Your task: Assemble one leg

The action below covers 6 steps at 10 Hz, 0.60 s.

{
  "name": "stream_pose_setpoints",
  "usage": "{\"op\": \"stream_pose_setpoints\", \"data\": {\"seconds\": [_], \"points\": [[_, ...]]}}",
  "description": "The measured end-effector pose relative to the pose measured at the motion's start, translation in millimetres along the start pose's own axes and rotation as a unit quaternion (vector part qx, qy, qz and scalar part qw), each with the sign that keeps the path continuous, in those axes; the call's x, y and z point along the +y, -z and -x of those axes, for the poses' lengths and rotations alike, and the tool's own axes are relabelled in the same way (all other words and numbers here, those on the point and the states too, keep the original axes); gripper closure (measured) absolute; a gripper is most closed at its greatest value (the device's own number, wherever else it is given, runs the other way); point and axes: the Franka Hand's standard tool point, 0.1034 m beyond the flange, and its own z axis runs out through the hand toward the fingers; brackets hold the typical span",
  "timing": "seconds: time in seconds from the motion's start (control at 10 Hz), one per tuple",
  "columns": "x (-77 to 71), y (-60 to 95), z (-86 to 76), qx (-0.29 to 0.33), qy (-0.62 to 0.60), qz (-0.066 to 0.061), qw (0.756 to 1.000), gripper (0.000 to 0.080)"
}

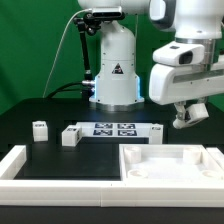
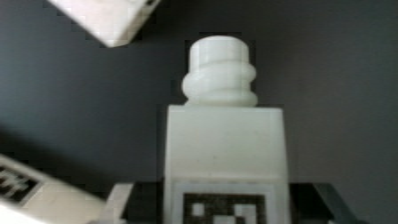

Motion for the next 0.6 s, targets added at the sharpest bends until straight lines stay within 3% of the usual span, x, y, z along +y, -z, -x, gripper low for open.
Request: {"op": "stream_pose_setpoints", "data": {"seconds": [0.4, 0.6], "points": [[21.7, 14.2, -11.0, 0.165, 0.007, 0.038, 0.985, 0.0511], [23.5, 7.4, -5.2, 0.177, 0.003, 0.039, 0.983, 0.0511]]}}
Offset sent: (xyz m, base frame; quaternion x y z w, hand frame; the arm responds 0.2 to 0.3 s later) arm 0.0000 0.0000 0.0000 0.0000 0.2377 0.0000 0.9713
